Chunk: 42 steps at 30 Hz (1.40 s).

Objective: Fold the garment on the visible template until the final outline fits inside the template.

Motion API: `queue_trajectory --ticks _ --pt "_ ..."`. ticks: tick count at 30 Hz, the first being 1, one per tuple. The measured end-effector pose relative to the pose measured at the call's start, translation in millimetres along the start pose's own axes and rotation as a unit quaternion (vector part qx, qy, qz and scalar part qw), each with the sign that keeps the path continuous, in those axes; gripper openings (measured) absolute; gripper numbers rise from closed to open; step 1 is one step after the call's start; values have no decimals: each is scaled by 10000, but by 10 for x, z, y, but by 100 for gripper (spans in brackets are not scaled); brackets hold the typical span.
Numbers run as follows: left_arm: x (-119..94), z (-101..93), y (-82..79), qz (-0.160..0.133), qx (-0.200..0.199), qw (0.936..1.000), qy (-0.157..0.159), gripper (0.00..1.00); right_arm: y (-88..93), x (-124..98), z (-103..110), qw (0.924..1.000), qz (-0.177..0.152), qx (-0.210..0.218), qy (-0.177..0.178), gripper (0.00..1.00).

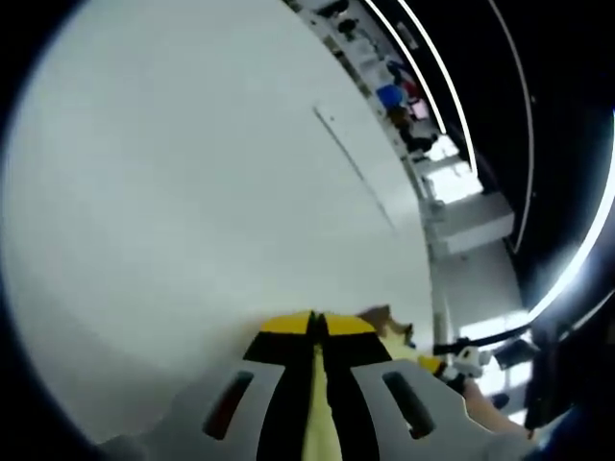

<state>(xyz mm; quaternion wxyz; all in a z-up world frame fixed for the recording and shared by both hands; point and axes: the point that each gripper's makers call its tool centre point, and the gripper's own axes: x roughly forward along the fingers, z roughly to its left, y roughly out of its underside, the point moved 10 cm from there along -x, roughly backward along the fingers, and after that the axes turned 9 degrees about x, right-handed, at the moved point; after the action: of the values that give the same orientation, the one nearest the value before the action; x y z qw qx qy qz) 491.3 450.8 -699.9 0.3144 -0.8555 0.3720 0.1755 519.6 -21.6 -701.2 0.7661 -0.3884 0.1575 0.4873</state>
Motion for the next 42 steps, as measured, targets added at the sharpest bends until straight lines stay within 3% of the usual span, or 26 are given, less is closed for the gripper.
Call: queue_trajectory --ticks 15,29,42 --pt "-83 -61 -12 -56 232 9997 -38 0 -2 -140 -19 9998 -199 54 63 5" --pt "-345 -180 63 37 943 9949 -354 0 96 -412 5 9991 -387 14 174 7" --pt "-540 -320 129 142 1614 9854 -520 12 239 -610 209 9986 -396 -274 195 24"
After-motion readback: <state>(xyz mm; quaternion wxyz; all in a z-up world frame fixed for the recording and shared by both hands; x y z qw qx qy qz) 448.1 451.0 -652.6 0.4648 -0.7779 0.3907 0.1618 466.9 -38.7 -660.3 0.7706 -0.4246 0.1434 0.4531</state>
